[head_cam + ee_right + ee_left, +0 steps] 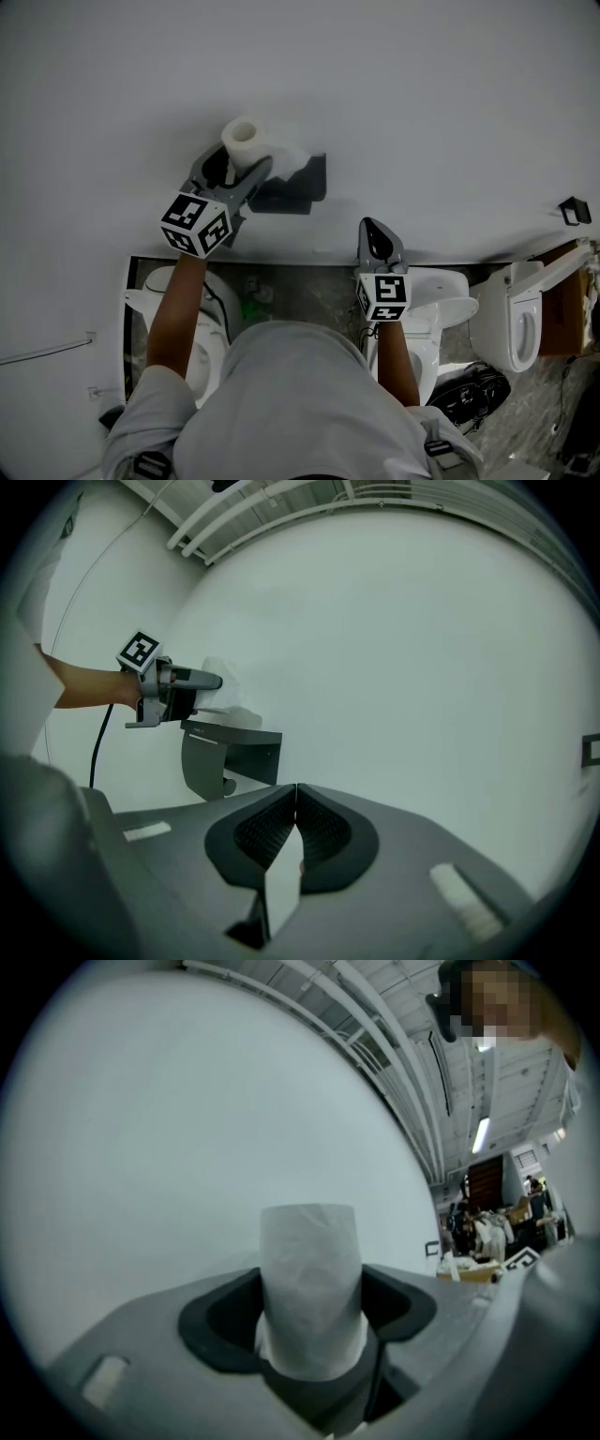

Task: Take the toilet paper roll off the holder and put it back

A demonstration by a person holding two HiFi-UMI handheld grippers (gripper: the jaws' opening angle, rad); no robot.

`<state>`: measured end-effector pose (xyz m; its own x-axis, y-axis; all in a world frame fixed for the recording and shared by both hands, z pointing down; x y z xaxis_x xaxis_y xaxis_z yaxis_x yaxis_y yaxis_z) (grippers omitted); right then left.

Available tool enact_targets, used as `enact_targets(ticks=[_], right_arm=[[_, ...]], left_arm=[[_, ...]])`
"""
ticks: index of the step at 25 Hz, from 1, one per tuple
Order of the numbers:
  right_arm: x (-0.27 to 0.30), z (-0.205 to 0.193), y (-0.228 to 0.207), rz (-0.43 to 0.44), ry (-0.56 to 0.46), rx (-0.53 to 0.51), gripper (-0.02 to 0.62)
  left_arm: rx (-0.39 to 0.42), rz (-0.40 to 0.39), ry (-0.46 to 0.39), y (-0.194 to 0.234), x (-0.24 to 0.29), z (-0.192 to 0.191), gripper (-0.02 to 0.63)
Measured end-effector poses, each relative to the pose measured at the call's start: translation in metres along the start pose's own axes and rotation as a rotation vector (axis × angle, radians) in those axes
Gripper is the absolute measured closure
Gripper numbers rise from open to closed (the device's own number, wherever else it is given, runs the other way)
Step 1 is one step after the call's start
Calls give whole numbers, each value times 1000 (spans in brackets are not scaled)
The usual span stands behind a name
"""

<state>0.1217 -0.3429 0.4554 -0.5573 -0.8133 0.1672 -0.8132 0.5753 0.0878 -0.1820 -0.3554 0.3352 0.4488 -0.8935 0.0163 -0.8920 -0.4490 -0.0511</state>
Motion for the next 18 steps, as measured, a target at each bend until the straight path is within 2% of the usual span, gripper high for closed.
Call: enact_targets(ticks=[18], right_arm=[[6, -7, -2, 5, 41, -6, 592]], left_arm=[[-28, -1, 61, 10, 5, -33, 295]])
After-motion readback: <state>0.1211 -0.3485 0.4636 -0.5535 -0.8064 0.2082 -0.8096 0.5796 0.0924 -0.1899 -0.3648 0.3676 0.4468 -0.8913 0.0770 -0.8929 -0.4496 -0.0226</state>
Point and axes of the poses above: the fingertips, and each gripper's own axes: x forward along the fingers, y to its left, z out of its top, the point moved 9 cm from there along -x, backward along the fingers, and after that the axes turned 4 degrees about y, right-handed, at the moved point
